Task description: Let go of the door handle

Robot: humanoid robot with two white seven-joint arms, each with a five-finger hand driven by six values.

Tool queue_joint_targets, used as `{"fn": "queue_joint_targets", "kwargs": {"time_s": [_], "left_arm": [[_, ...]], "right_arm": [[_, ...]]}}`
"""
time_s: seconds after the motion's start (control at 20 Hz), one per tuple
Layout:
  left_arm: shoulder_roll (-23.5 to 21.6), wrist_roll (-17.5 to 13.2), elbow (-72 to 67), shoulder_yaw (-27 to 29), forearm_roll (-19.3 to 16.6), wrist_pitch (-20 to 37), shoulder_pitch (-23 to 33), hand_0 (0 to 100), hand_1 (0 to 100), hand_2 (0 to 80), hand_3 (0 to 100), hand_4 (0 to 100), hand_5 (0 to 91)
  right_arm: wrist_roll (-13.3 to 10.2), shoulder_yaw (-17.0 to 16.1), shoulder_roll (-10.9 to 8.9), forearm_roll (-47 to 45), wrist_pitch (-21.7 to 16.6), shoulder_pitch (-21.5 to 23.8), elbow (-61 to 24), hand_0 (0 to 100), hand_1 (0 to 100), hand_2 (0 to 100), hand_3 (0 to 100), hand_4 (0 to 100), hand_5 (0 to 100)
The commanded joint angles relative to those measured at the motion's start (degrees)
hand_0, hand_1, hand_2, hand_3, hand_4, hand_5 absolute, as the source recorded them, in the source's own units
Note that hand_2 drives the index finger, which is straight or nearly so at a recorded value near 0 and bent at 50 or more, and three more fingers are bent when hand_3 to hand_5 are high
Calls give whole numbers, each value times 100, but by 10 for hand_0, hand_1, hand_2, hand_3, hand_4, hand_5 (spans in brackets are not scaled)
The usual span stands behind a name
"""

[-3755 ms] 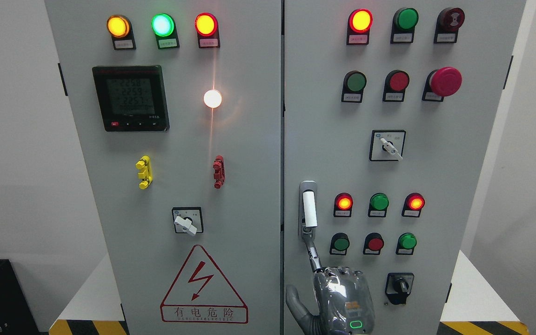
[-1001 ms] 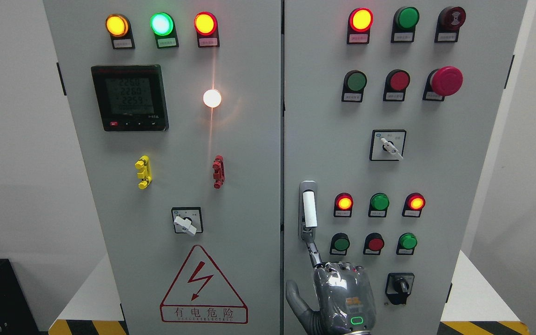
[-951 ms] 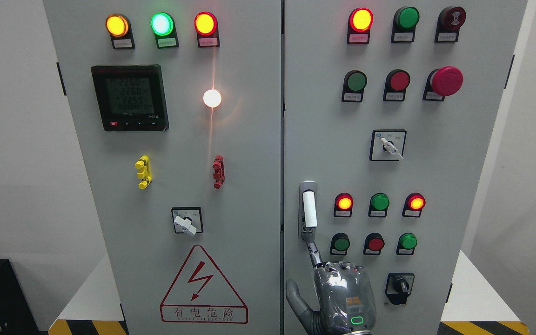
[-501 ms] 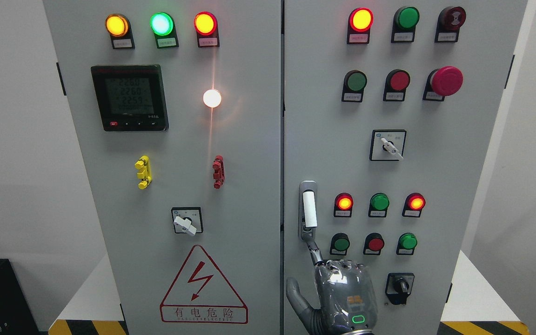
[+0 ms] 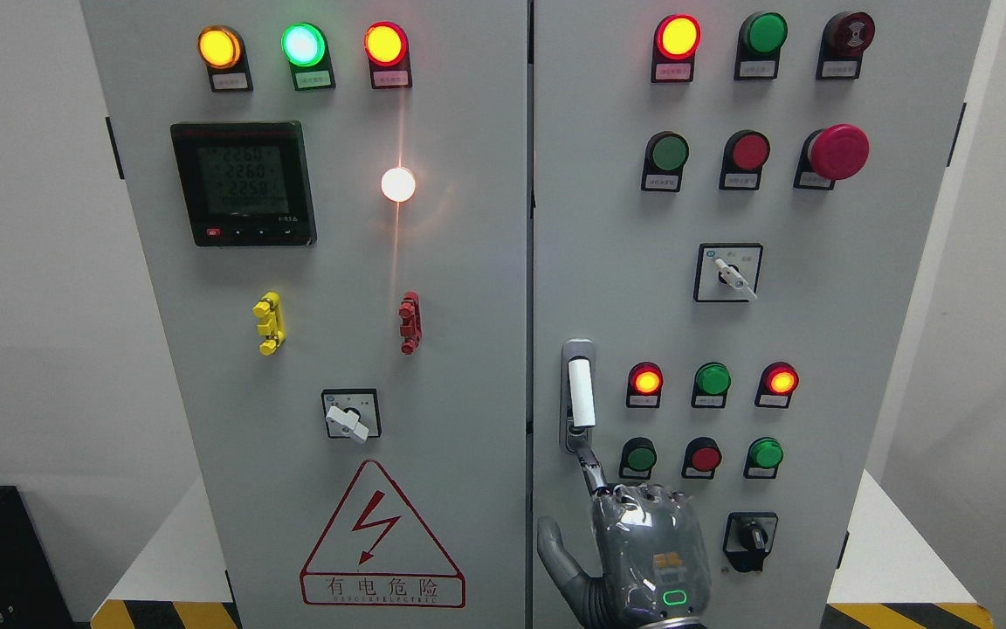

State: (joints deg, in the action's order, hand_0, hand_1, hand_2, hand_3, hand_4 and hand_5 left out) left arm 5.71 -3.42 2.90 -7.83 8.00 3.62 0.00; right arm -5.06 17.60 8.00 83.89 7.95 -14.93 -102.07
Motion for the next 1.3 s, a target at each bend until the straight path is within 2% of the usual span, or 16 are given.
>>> {"fn": "queue_joint_targets", "kwargs": {"time_s": [0.0,0.75,1.25], "left_arm": [[0,0,0,1,0,-2,114,120,556,0,0,0,0],[0,0,0,1,0,-2,114,120,556,0,0,0,0],[0,0,0,1,0,-2,114,120,556,0,0,0,0]], "right_arm": [[5,-3,0,-13,-4,8,-85,533,313,208,1000,1000,1000],[-13,6,0,-22,-39,104,-305,563,323,379,1000,1000,1000],[5,6,-9,-30,-171,614,-726,609,302,457,994,1000,1000]]}}
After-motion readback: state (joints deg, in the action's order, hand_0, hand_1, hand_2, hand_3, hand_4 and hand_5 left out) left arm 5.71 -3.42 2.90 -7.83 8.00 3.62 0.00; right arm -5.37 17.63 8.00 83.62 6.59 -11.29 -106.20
